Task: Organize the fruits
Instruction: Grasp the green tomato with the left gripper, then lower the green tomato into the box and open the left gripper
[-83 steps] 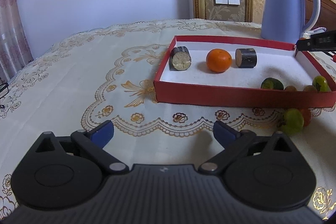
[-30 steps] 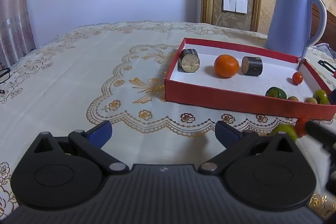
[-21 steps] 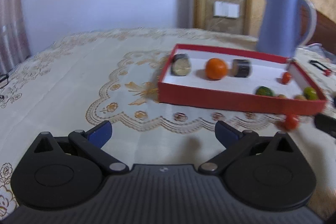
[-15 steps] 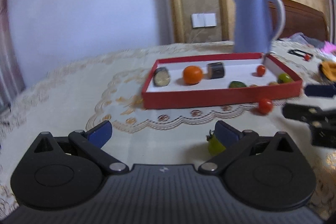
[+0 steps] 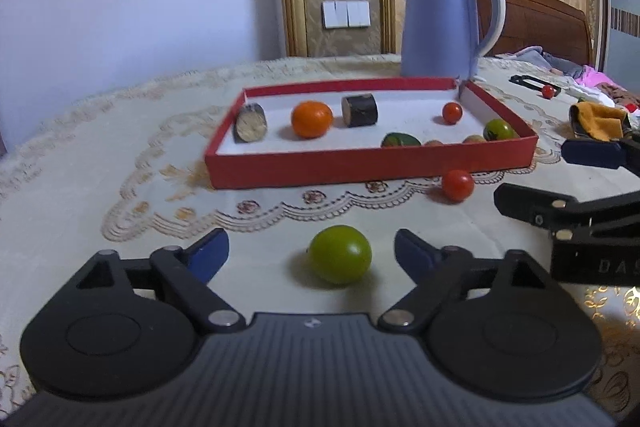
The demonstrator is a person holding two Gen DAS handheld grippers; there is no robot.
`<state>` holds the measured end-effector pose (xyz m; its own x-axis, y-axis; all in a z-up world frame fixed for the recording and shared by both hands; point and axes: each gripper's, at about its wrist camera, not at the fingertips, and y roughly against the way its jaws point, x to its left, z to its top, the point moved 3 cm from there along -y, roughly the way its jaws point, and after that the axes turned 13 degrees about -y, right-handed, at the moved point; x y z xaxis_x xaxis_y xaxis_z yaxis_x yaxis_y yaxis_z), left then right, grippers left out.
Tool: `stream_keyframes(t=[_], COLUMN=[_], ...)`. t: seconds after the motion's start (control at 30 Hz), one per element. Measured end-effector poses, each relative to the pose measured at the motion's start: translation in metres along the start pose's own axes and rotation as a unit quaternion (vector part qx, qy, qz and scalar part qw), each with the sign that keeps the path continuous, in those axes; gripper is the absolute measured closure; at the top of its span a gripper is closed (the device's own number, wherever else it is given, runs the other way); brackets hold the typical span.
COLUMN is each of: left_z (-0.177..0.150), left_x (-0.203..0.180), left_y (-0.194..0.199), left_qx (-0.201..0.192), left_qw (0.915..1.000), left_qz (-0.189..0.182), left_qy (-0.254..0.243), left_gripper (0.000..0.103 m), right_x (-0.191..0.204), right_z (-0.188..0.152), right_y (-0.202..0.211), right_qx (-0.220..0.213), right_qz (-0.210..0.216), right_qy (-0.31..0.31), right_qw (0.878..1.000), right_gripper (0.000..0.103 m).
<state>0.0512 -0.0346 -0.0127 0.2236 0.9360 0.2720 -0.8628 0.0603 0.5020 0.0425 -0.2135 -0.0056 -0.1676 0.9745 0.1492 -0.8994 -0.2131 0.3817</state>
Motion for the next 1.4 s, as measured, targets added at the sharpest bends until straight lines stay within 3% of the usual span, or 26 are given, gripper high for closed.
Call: stream_keyframes(t=[0.17, 0.23, 0.4, 0.47, 0.7, 0.9, 1.0, 1.13, 1.2, 1.4], left_z=[0.000, 0.000, -0.001, -0.001, -0.001, 0.000, -0.001, -0.002, -0.003, -0.005], left_x=[-0.006, -0.009, -0.009, -0.008, -0.002, 0.018, 0.024, 0.030, 0.031, 0.033], left_y=[-0.004, -0.005, -0.011, -0.011, -0.005, -0.002, -0.002, 0.001, 0.001, -0.002], left_qx=[0.004, 0.008, 0.022, 0.022, 0.009, 0.006, 0.007, 0.003, 0.002, 0.006], left_qw=[0.9999, 0.9998, 0.9994, 0.9989, 0.9996, 0.9997, 0.9996, 0.9994, 0.9994, 0.9993], left_qz=[-0.001, -0.002, -0.025, -0.041, -0.026, 0.001, 0.005, 0.009, 0.010, 0.009], left_qy=[-0.013, -0.018, -0.012, 0.000, 0.008, 0.024, 0.028, 0.034, 0.033, 0.036], left_gripper=[0.022, 0.029, 0.064, 0.071, 0.071, 0.071, 0.071, 0.071, 0.071, 0.071], right_x=[-0.003, -0.003, -0.004, -0.006, -0.015, 0.005, 0.012, 0.015, 0.015, 0.013], right_z=[0.000, 0.000, 0.000, 0.001, 0.002, 0.000, 0.003, 0.006, 0.007, 0.008], right_y=[-0.003, -0.003, -0.002, -0.001, -0.001, -0.005, -0.018, -0.040, -0.047, -0.058], right_qx=[0.005, 0.006, -0.001, -0.001, 0.003, 0.012, 0.038, 0.063, 0.069, 0.084], right_qz=[-0.006, -0.012, -0.026, -0.023, 0.004, 0.014, 0.021, 0.015, 0.014, 0.019], right_qy=[-0.006, -0.008, -0.011, -0.016, -0.046, 0.002, 0.005, 0.007, 0.007, -0.002], right_qw=[1.000, 1.000, 1.000, 1.000, 0.999, 1.000, 0.999, 0.998, 0.997, 0.996], right_gripper=[0.011, 0.011, 0.007, 0.007, 0.007, 0.008, 0.022, 0.033, 0.047, 0.058])
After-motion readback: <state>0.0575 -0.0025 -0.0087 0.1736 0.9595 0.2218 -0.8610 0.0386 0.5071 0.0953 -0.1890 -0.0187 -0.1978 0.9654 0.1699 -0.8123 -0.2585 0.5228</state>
